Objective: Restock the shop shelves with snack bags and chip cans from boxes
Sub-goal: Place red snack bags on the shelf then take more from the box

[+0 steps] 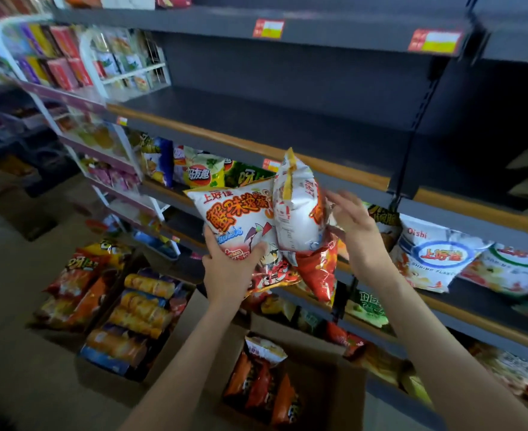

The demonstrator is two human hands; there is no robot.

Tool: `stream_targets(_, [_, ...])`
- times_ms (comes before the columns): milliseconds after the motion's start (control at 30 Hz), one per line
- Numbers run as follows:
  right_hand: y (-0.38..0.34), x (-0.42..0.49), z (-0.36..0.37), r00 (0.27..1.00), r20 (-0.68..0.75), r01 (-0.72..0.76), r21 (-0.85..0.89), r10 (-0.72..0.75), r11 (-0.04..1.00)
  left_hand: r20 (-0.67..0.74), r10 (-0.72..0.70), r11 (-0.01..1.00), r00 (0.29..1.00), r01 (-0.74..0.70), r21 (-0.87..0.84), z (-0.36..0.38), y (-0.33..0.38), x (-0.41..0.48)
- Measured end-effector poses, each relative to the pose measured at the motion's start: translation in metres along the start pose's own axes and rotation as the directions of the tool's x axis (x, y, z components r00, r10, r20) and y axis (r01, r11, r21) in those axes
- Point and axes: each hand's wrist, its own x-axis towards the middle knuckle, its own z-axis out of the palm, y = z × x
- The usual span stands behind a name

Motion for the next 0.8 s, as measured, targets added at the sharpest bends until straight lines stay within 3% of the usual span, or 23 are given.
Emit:
stream_targets(200, [-0.006, 0.016, -0.014, 0.988, 0.071, -0.114, -0.234, 0.134, 0.966, 0.063, 0.057, 0.998, 0.996, -0.056, -0.017, -0.003, 0.009, 0.003])
stream_targets(300, [-0.007, 0.022, -0.018, 0.973, 0.058, -0.173, -0.451, 0.223, 0.876, 0.091, 0.073, 0.997, 0.993, -0.070, -0.036, -0.002, 0.007, 0.003])
stream_targets(400, [-0.001, 0.026, -0.022, 0.952, 0.179, -0.195, -0.275, 0.250, 0.941, 0.116, 0.086, 0.993, 0.990, -0.077, -0.085, -0.004, 0.011, 0.002])
stream_targets(467, [-0.001, 0.025, -0.023, 0.954, 0.233, -0.163, -0.112, 0.186, 0.980, 0.126, 0.108, 0.990, 0.986, -0.096, -0.103, -0.004, 0.015, 0.003])
stream_targets(533, [-0.001, 0.026, -0.024, 0.976, 0.201, -0.079, -0.042, 0.085, 0.996, 0.136, 0.123, 0.988, 0.983, -0.108, -0.115, -0.005, 0.019, 0.007])
stream_targets(600, [-0.005, 0.025, -0.025, 0.985, 0.170, -0.017, -0.046, 0.025, 0.999, 0.149, 0.136, 0.987, 0.979, -0.121, -0.105, -0.006, 0.027, 0.012])
stream_targets(800, [-0.019, 0.020, -0.045, 0.959, 0.279, 0.020, -0.218, 0.043, 0.976, 0.154, 0.247, 0.968, 0.957, -0.236, -0.087, -0.001, 0.053, 0.020])
